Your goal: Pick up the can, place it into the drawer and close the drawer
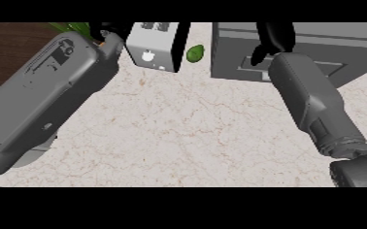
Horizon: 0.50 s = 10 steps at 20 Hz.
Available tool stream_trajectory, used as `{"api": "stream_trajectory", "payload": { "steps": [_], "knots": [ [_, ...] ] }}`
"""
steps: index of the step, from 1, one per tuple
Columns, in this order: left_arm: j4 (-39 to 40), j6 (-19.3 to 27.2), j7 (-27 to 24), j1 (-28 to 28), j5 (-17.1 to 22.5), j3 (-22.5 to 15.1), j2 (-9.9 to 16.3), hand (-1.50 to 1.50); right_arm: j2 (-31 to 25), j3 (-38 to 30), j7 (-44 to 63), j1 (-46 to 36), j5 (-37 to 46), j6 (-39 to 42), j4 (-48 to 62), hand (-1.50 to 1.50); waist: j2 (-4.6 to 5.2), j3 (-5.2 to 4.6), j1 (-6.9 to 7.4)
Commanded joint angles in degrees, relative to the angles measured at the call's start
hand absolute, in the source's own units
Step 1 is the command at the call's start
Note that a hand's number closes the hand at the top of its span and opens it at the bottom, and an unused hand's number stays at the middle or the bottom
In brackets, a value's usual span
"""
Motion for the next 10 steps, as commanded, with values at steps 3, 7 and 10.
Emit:
{"api": "stream_trajectory", "payload": {
  "steps": [3,7,10],
  "knots": [
    [-3.5,0.4,1.0,2.2,-0.6,-0.2,0.7,-1.50,-2.5,-1.2,1.1,-5.9,-0.2,0.9,1.9,-1.50,-0.24,-0.23,0.99],
    [-4.6,1.1,2.2,0.7,-0.9,-0.2,0.6,-1.50,0.0,-4.9,-4.8,-7.4,-5.1,5.7,3.2,-1.50,0.14,-0.11,1.59],
    [-4.4,-0.1,2.8,2.0,-0.7,-0.1,2.1,-1.50,1.2,-12.8,-10.9,-7.9,-14.4,9.1,1.7,-1.50,0.00,0.01,1.04]
  ]
}}
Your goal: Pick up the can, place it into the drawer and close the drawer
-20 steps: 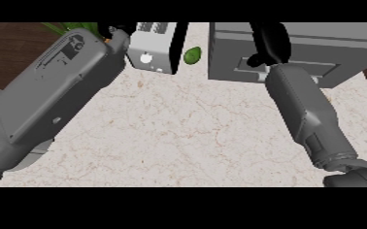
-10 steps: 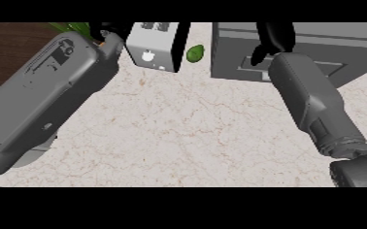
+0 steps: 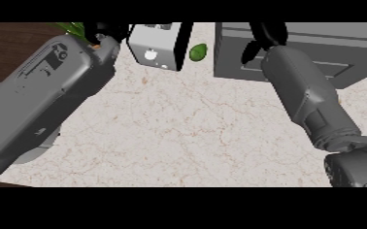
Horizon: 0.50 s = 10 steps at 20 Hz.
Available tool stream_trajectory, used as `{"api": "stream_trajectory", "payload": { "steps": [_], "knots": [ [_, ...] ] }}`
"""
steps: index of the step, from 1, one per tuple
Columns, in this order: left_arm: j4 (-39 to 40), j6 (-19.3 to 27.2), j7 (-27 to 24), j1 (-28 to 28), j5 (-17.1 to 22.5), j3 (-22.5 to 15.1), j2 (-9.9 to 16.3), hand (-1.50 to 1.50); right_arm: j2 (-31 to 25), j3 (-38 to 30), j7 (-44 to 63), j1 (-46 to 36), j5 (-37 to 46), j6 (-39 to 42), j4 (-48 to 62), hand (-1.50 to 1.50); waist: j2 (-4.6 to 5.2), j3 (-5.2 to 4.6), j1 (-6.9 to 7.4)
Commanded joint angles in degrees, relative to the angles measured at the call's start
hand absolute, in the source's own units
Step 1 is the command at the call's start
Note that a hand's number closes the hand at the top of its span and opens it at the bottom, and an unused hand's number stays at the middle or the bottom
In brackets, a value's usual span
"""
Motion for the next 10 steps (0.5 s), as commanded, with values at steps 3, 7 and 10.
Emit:
{"api": "stream_trajectory", "payload": {
  "steps": [3,7,10],
  "knots": [
    [-1.9,-0.7,0.3,1.6,0.0,0.7,1.5,-1.50,1.5,-12.5,-6.1,-3.7,-13.8,5.2,-2.0,-1.50,-0.79,-0.32,0.00],
    [-2.0,-0.4,1.3,1.4,-0.3,0.7,1.9,-1.50,0.4,-16.7,-10.6,-3.3,-18.1,8.1,-1.9,-1.50,-0.60,-0.39,-0.73],
    [-3.3,-0.7,1.4,3.2,-0.5,0.8,2.3,-1.50,0.3,-17.9,-11.2,-3.9,-19.3,9.0,-1.3,-1.50,-0.61,-0.52,-0.39]
  ]
}}
